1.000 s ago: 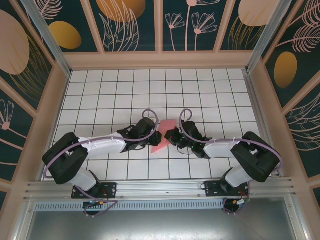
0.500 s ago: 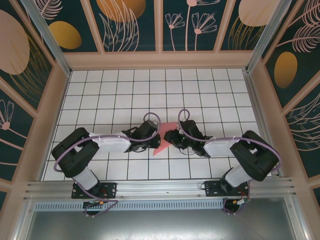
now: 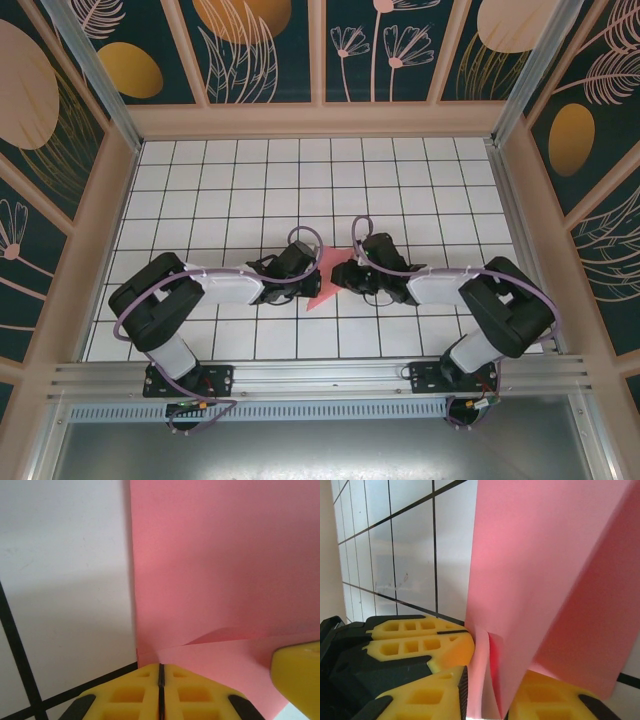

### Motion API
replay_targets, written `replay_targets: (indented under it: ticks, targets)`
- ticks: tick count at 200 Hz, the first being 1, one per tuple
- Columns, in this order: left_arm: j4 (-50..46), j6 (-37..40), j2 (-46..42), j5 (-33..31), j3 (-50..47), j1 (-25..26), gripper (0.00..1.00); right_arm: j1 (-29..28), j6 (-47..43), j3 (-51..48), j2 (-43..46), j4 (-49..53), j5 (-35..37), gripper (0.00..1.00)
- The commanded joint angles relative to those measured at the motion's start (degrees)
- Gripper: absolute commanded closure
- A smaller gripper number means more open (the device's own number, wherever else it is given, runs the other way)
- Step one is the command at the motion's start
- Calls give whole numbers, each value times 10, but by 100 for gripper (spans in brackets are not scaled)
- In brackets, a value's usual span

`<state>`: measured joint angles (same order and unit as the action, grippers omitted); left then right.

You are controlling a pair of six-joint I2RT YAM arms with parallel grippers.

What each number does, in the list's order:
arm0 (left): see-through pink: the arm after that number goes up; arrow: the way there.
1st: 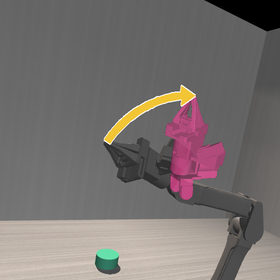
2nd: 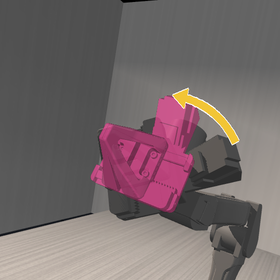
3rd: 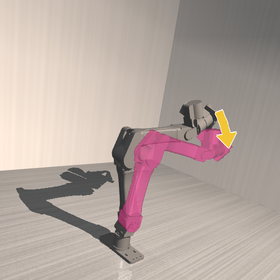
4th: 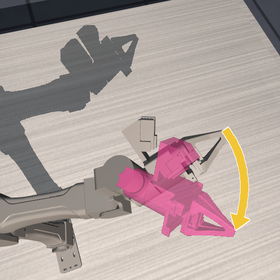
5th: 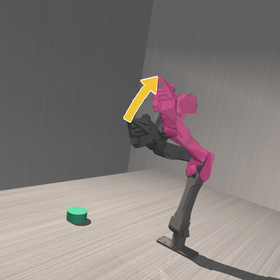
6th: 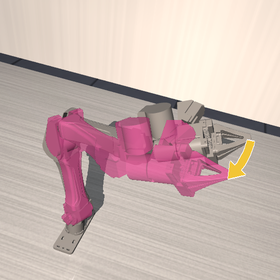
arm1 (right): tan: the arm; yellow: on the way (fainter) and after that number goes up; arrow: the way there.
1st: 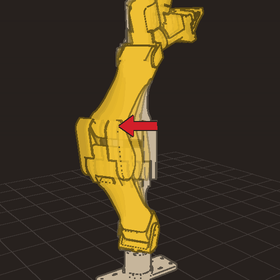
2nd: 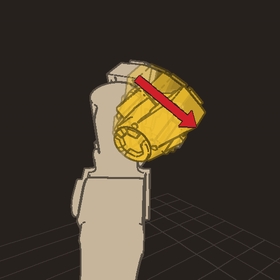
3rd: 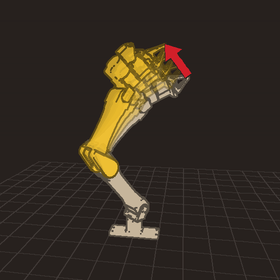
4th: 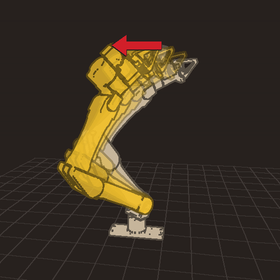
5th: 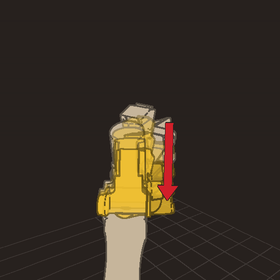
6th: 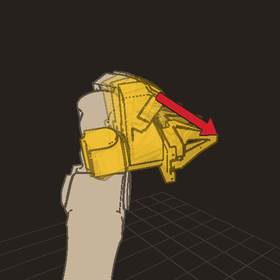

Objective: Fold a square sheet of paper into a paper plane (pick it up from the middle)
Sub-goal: Fourth fold the wing at the center of the table.

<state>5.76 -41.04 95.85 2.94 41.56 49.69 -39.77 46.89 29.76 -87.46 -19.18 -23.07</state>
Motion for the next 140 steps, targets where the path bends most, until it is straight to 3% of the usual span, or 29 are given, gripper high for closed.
replay_targets:
  ticks: [1,16,65,116,140]
  targets:
    - [1,0,9,-4,-1,-1,89,3,-19,17,-14,12,-10,77]
    - [7,2,-4,-5,-8,-1,88,3,-15,20,-16,15,-3,82]
    - [46,-1,-90,-3,-55,4,68,3,25,14,-12,-2,6,91]
    - [30,-4,-110,-80,-69,75,55,3,32,21,-18,-1,-1,91]
    - [7,-10,-97,-131,-55,101,54,3,34,28,-17,6,-3,91]
